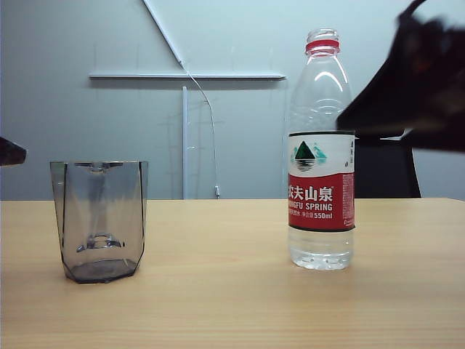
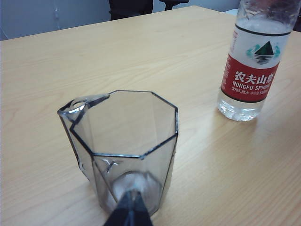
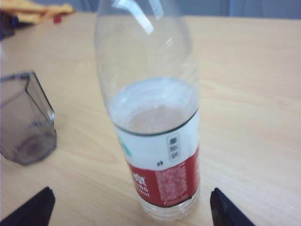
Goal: Pick up the mineral water bottle on the table and pour water into the mug until it's half full.
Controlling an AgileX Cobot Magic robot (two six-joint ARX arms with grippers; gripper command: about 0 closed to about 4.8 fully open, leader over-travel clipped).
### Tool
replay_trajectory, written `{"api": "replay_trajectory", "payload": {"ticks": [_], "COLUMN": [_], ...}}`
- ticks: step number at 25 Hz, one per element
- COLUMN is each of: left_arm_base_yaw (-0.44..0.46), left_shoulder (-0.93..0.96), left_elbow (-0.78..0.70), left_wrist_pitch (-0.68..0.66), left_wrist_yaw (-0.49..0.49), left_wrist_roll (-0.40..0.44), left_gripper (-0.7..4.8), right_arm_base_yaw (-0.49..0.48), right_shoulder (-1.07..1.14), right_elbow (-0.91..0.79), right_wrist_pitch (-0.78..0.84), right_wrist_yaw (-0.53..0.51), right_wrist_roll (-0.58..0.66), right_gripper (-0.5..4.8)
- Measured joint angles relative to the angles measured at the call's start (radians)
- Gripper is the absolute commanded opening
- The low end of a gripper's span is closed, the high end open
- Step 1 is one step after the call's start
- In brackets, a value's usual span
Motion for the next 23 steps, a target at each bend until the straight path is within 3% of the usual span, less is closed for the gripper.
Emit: {"api": "replay_trajectory", "payload": {"ticks": [6,13,16,23], "left_arm_base_yaw": [0.000,0.000,0.000,0.000], "left_shoulder": [0.000,0.000,0.000,0.000], "left_elbow": [0.000,0.000,0.000,0.000], "left_wrist_pitch": [0.000,0.000,0.000,0.000], "left_wrist_yaw": [0.000,0.000,0.000,0.000], "left_wrist_roll": [0.000,0.000,0.000,0.000], "left_gripper": [-0.02,-0.02,-0.02,-0.02], "right_arm_base_yaw": [-0.018,-0.120,-0.186,-0.191], "right_shoulder": [0.269,0.487,0.619,0.794], "right_elbow": [0.001,0.006,0.014,0.106], "right_wrist_pitch": [0.265,0.502,0.656,0.707], "right_wrist_yaw": [0.048,-0.045,-0.167,-0.241], "right_wrist_roll": [-0.012,-0.015,-0.016,-0.016], "right_gripper": [4.79,4.79,4.79,4.79]}}
